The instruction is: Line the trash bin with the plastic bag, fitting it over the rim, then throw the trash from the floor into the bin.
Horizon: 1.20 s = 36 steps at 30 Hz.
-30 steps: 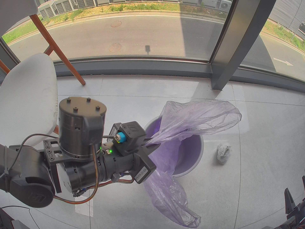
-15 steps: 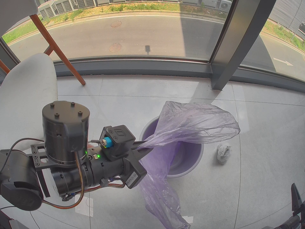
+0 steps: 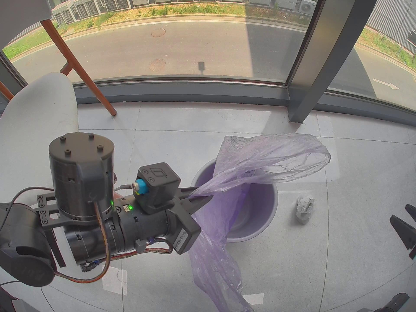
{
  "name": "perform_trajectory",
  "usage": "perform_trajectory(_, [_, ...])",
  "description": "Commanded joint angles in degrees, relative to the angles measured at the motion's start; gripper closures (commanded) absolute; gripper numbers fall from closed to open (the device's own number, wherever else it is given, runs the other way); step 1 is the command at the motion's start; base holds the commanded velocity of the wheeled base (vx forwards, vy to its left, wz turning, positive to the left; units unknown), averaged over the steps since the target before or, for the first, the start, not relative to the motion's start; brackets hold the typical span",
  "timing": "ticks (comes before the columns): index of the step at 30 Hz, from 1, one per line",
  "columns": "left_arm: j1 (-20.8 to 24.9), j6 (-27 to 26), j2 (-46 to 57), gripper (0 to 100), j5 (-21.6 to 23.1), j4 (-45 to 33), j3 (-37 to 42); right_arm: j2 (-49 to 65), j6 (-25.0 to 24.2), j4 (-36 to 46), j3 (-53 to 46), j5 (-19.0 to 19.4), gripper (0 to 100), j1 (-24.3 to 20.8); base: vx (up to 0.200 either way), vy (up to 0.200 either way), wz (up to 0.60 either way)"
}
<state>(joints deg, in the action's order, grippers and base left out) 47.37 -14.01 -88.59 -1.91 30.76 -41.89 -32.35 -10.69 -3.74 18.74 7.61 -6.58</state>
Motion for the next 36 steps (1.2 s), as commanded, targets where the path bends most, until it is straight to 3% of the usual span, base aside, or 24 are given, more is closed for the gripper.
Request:
perform_trajectory(1, [-0.2, 2.2, 0.2, 100, 1.6, 1.6, 0.7, -24.5, -2.8, -5.5, 3.5, 4.5, 0, -2.1, 0.000, 0.000, 0.00])
perform_trajectory(7, [-0.2, 2.8, 0.3, 100, 1.8, 1.9, 1.0, -39.4, -2.8, -19.2, 3.1, 4.6, 0, -1.6, 0.000, 0.000, 0.00])
perform_trajectory(12, [-0.2, 3.4, 1.2, 100, 4.8, 1.9, 2.9, -52.9, -3.0, -34.1, 3.3, 4.8, 0, -2.6, 0.000, 0.000, 0.00])
perform_trajectory(20, [-0.4, 2.8, 1.3, 100, 7.9, 4.4, 7.4, -65.5, -3.4, -46.4, 3.5, 4.9, 0, -3.2, 0.000, 0.000, 0.00])
perform_trajectory(24, [-0.4, 2.6, 1.5, 100, 10.4, 4.5, 7.4, -71.4, -3.5, -56.2, 3.9, 7.9, 0, -3.6, 0.000, 0.000, 0.00])
perform_trajectory(25, [-0.4, 2.6, 1.5, 100, 10.4, 4.5, 7.4, -71.4, -3.5, -56.2, 3.9, 7.9, 100, -3.6, 0.000, 0.000, 0.00])
perform_trajectory(28, [-0.4, 2.1, 1.5, 100, 11.2, 4.4, 7.8, -76.5, -4.9, -67.5, 4.0, 9.0, 100, -5.5, 0.000, 0.000, 0.00])
perform_trajectory(36, [-0.4, 2.1, 1.5, 100, 11.7, 4.5, 7.9, -89.2, -6.9, -85.5, 6.9, 8.6, 100, -9.1, 0.000, 0.000, 0.00])
